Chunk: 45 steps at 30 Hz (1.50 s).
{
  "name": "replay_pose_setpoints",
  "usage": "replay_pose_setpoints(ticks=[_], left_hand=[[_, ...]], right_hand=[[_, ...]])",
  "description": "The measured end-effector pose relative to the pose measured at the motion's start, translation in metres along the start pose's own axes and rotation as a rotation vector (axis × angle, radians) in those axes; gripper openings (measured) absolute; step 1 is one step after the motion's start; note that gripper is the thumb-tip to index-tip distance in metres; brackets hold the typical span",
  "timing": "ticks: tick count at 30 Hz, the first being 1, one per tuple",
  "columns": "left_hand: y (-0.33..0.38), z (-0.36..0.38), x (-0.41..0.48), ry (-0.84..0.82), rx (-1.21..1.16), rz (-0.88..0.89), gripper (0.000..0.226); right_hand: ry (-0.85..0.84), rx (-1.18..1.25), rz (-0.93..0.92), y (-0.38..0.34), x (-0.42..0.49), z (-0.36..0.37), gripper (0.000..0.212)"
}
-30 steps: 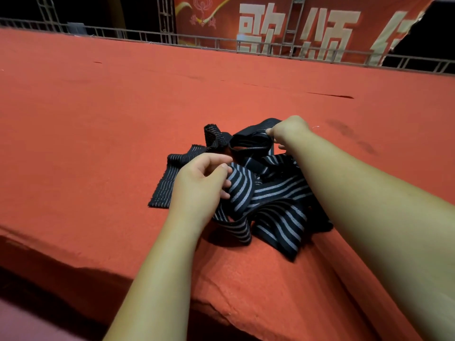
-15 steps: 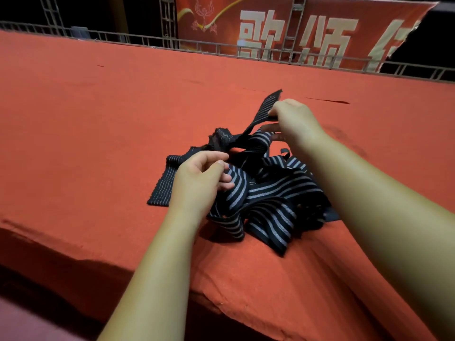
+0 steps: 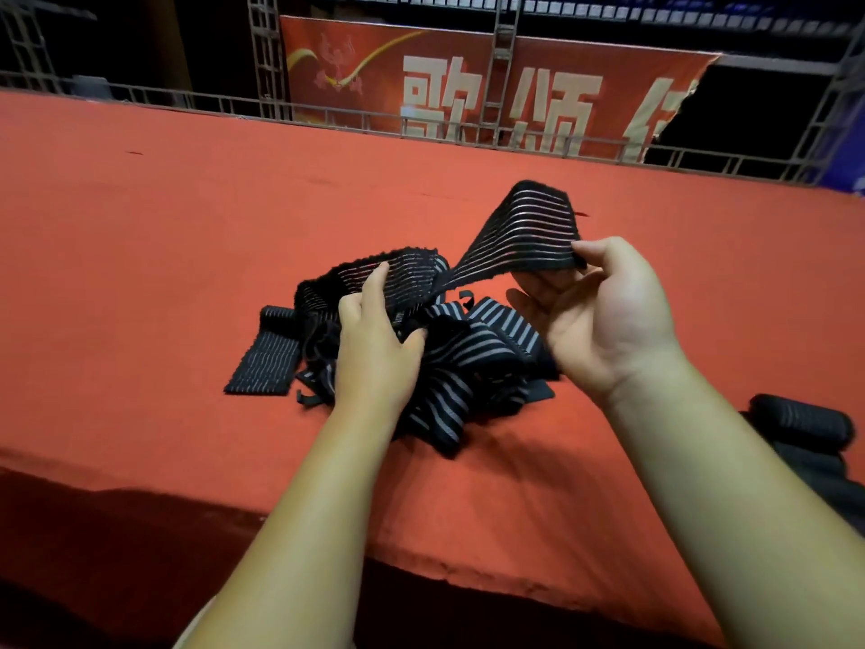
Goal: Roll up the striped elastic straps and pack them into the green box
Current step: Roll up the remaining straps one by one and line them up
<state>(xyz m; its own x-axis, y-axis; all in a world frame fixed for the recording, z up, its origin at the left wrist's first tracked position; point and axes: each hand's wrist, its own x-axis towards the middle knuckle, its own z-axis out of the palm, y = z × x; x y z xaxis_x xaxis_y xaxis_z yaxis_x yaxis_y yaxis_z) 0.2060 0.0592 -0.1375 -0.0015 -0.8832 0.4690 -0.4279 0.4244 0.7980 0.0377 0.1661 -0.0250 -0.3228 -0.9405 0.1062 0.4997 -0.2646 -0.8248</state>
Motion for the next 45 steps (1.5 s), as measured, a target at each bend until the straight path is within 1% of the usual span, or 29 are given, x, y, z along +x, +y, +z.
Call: replay_pose_setpoints(ticks=[2, 4, 6, 8, 10, 12, 14, 16, 20, 22, 23, 24, 27, 29, 32, 35, 38, 39, 42, 43, 45], left_hand=[[0.005, 0.004, -0.003, 0.029, 0.086, 0.050, 0.075], [0.011, 0.008, -0.005, 0.036, 0.128, 0.133, 0.058], [0.015, 0.011, -0.008, 0.003, 0.193, 0.220, 0.042], [0.020, 0.014, -0.012, -0.044, 0.266, 0.252, 0.035], [0.023, 0.015, -0.016, -0.061, 0.310, 0.233, 0.036], [0.025, 0.015, -0.018, -0.044, 0.327, 0.170, 0.036], [0.028, 0.014, -0.019, -0.010, 0.315, 0.102, 0.033], [0.030, 0.014, -0.021, -0.006, 0.292, 0.079, 0.032], [0.041, 0.017, -0.026, -0.009, 0.180, 0.066, 0.036], [0.044, 0.018, -0.028, -0.008, 0.140, 0.046, 0.040], [0.045, 0.018, -0.029, -0.014, 0.132, 0.044, 0.043], [0.045, 0.018, -0.028, -0.022, 0.136, 0.054, 0.045], [0.042, 0.018, -0.022, -0.053, 0.217, 0.103, 0.047], [0.038, 0.017, -0.018, -0.080, 0.249, 0.120, 0.044], [0.035, 0.015, -0.015, -0.104, 0.263, 0.192, 0.033], [0.033, 0.009, -0.014, -0.098, 0.199, 0.254, 0.019], [0.032, 0.002, -0.013, -0.059, 0.149, 0.321, 0.028], [0.032, -0.001, -0.013, -0.038, 0.131, 0.329, 0.027], [0.032, -0.009, -0.013, 0.008, 0.086, 0.301, 0.016], [0.031, -0.010, -0.014, 0.016, 0.076, 0.272, 0.016], [0.029, -0.012, -0.015, 0.024, 0.061, 0.242, 0.018]], right_hand=[[0.014, 0.036, -0.006, -0.009, -0.018, -0.017, 0.030], [0.054, 0.056, -0.017, -0.015, -0.035, -0.036, 0.028], [0.135, 0.064, -0.029, -0.016, -0.048, -0.055, 0.029], [0.260, 0.035, -0.035, -0.013, -0.056, -0.076, 0.027], [0.445, -0.107, -0.029, -0.008, -0.062, -0.100, 0.022], [0.617, -0.300, -0.016, -0.003, -0.069, -0.126, 0.016], [0.706, -0.531, -0.023, 0.004, -0.076, -0.150, 0.014], [0.737, -0.787, -0.028, 0.012, -0.080, -0.171, 0.018], [0.720, -1.032, 0.047, 0.015, -0.078, -0.183, 0.035], [0.711, -1.238, 0.034, 0.016, -0.075, -0.177, 0.038], [0.683, -1.305, -0.002, 0.016, -0.074, -0.171, 0.038], [0.627, -1.316, -0.039, 0.019, -0.070, -0.167, 0.035], [0.401, -1.266, -0.047, 0.029, -0.056, -0.151, 0.030], [0.246, -1.293, -0.054, 0.034, -0.047, -0.133, 0.035], [0.090, -1.344, -0.074, 0.042, -0.033, -0.105, 0.045], [-0.041, -1.477, -0.024, 0.055, -0.020, -0.082, 0.055], [-0.159, -1.585, 0.075, 0.073, -0.012, -0.074, 0.060], [-0.194, -1.599, 0.104, 0.078, -0.013, -0.073, 0.059], [-0.327, -1.667, 0.136, 0.083, -0.020, -0.076, 0.050], [-0.372, -1.682, 0.128, 0.081, -0.023, -0.078, 0.047], [-0.453, -1.663, 0.145, 0.075, -0.027, -0.084, 0.049]])
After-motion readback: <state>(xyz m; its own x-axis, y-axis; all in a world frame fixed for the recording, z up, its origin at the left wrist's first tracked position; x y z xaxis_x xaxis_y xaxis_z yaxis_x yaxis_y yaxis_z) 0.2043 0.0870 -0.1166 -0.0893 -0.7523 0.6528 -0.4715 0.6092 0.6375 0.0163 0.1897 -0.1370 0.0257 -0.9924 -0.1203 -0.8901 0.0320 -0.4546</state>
